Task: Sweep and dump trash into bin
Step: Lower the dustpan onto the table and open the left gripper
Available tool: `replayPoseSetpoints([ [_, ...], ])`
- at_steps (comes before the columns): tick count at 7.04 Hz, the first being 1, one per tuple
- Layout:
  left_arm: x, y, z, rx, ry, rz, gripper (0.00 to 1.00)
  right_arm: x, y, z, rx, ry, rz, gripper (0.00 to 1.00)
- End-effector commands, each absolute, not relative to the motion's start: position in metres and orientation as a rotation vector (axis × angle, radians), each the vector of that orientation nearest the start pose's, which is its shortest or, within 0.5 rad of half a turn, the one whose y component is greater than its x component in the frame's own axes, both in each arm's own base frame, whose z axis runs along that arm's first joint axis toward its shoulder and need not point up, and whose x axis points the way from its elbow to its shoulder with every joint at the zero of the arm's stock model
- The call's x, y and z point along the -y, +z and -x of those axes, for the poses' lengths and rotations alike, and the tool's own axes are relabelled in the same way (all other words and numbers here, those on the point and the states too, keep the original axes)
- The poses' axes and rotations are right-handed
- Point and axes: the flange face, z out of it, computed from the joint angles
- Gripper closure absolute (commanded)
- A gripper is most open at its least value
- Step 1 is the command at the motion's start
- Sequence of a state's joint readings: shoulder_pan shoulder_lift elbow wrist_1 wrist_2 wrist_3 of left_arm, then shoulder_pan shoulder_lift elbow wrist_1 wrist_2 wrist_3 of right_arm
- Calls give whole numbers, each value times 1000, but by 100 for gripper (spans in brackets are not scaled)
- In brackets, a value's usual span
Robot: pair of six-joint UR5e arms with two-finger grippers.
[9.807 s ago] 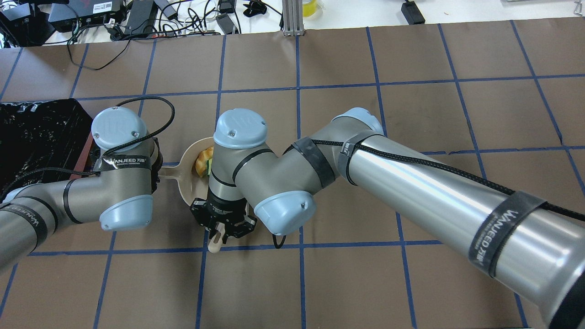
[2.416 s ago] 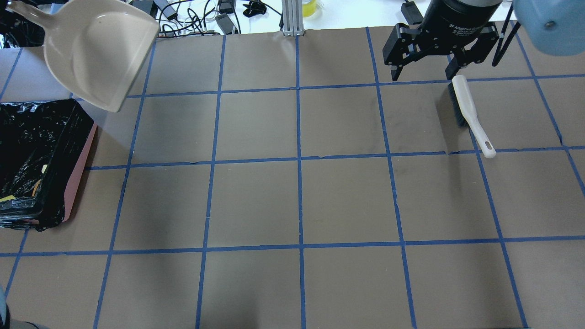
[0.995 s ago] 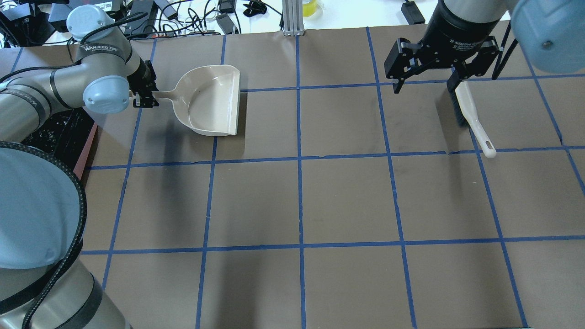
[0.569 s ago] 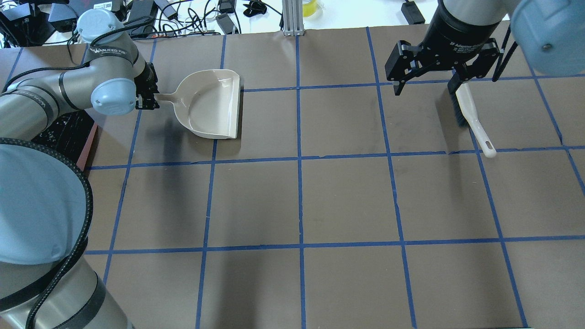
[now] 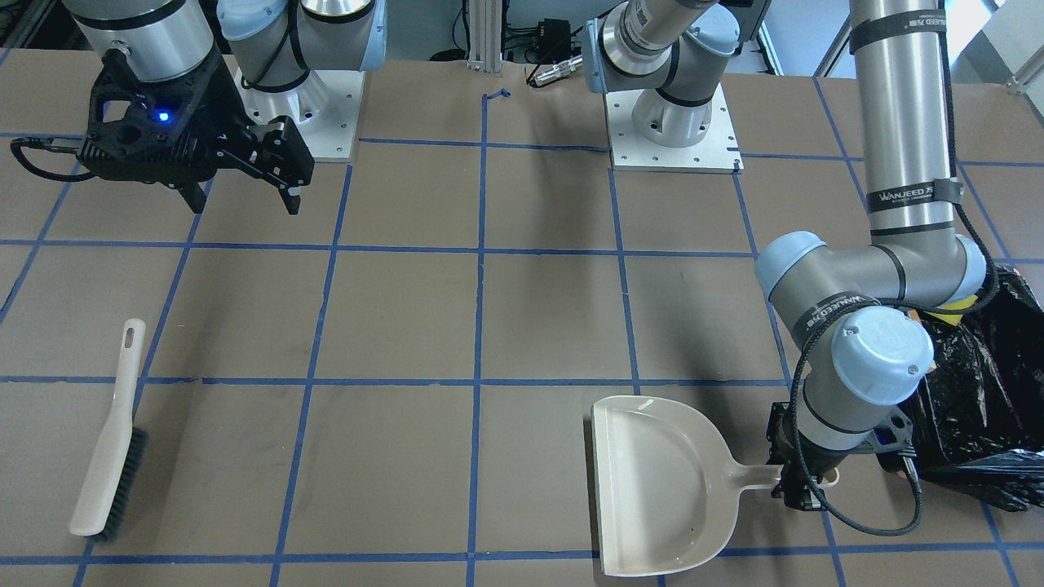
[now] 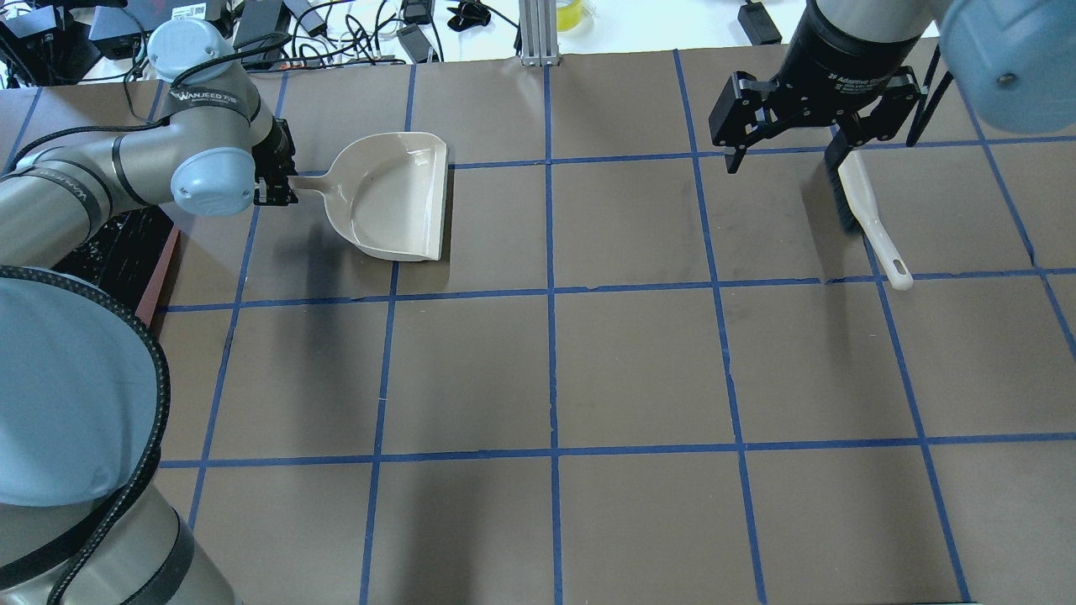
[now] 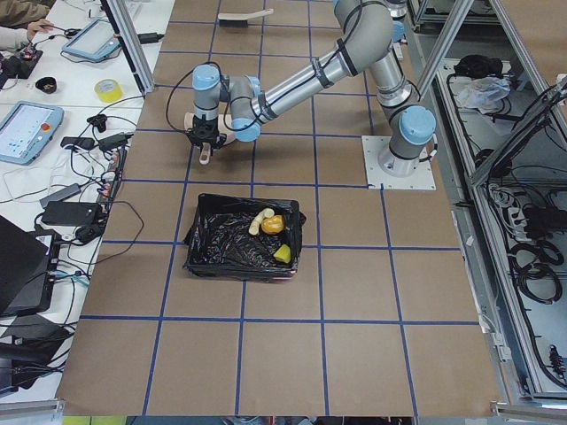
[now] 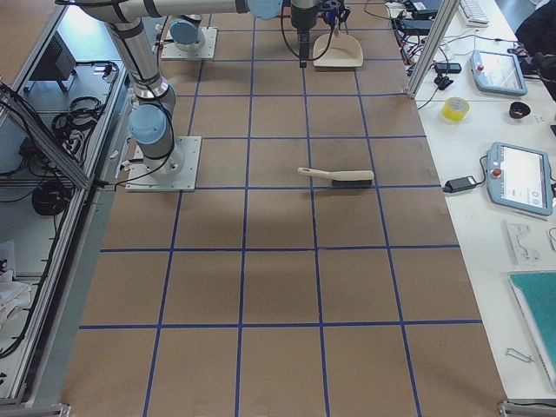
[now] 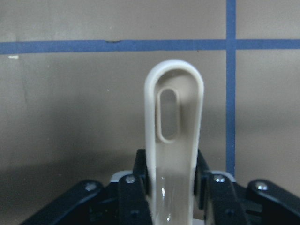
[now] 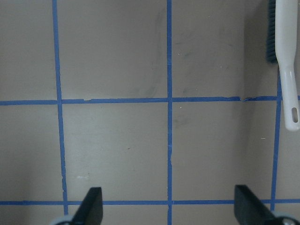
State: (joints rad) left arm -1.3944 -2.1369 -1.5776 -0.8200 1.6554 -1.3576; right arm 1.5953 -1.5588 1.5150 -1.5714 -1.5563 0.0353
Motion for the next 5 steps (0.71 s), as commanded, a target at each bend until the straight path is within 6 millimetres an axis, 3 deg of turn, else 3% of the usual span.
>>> replayPoseSetpoints([
  [1,680,225,7,-2261,-291,2194,100,497,510,-146,-3132,-67,-17,0],
  [3,677,220,7,-2259,-274,2185,99,498,509,-146,-3130,-69,-19,0],
  [4,674,220,7,-2254,-277,2181,86,497,508,-146,-3130,-64,-19,0],
  [5,672,219,7,-2253,-273,2180,81,497,508,-146,-3130,-62,-24,0],
])
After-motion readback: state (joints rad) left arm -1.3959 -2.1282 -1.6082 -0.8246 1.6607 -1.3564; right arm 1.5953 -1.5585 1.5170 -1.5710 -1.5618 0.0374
